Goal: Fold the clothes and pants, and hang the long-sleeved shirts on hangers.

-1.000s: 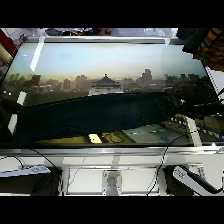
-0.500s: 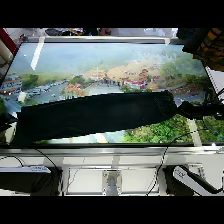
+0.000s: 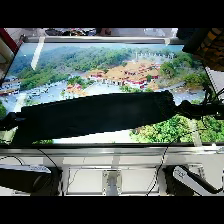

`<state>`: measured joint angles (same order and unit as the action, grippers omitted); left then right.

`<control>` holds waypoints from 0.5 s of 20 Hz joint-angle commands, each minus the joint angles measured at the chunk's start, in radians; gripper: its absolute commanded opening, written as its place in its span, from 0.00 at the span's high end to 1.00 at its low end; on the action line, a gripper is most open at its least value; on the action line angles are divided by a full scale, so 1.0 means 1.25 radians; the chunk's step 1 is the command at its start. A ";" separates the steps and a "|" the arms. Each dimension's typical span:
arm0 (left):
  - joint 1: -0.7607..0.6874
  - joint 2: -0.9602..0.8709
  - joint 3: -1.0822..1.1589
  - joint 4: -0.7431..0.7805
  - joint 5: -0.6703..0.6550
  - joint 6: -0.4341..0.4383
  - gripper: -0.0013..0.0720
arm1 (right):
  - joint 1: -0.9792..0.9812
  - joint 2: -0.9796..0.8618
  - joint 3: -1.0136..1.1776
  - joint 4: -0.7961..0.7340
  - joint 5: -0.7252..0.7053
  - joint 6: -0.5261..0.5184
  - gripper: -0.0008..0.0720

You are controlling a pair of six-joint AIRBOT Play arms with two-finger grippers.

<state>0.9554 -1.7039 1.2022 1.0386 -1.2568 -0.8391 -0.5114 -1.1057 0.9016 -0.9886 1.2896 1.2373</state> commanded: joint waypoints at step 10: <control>-0.051 -0.081 0.017 -0.041 0.019 0.034 0.93 | 0.096 -0.001 0.000 0.017 -0.058 0.001 0.53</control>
<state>0.8948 -1.8091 1.2064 0.8654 -1.2312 -0.7994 -0.4366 -1.1057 0.9016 -0.9680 1.2587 1.2385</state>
